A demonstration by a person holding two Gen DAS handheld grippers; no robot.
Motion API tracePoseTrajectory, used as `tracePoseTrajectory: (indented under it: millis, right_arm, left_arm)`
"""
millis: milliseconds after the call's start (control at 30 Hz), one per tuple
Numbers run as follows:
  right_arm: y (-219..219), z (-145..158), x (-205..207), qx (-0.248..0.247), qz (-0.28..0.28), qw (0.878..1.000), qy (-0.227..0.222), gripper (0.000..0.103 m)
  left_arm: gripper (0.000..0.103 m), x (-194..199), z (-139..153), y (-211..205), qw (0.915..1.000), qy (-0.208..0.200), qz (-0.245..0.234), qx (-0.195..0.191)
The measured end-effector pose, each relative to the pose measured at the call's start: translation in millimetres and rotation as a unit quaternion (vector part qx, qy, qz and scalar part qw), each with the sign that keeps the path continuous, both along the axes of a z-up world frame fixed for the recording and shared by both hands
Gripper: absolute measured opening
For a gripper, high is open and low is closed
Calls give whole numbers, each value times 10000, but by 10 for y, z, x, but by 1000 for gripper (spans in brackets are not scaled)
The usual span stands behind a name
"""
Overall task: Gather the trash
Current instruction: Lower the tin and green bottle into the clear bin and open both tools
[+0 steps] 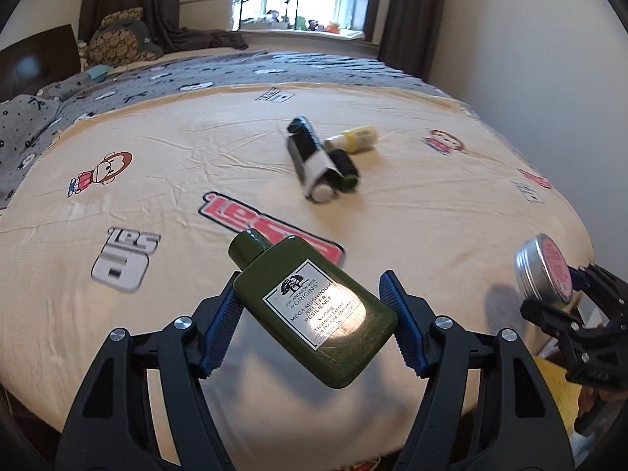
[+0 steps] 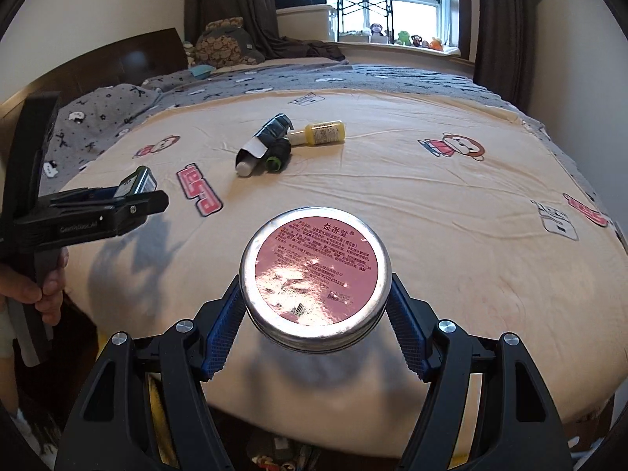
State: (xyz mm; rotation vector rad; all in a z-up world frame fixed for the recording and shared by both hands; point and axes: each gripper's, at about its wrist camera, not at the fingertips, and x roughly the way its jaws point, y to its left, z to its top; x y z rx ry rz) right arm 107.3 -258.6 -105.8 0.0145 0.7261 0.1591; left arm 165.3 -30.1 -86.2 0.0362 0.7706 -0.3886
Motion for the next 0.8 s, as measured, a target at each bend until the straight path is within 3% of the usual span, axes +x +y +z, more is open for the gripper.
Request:
tracePoseTrajectory:
  millis: [167, 333, 800]
  right_arm:
    - [-28, -54, -461, 44, -40, 10000, -21, 71]
    - [-37, -204, -761, 83, -114, 9998, 120, 71]
    - [65, -977, -1016, 429, -309, 9909, 1241, 71]
  left_arm:
    - [66, -515, -92, 17, 9998, -20, -158, -84]
    - [66, -921, -354, -24, 9988, 229, -428, -119]
    - [66, -1340, -1150, -236, 9875, 1137, -1050, 309]
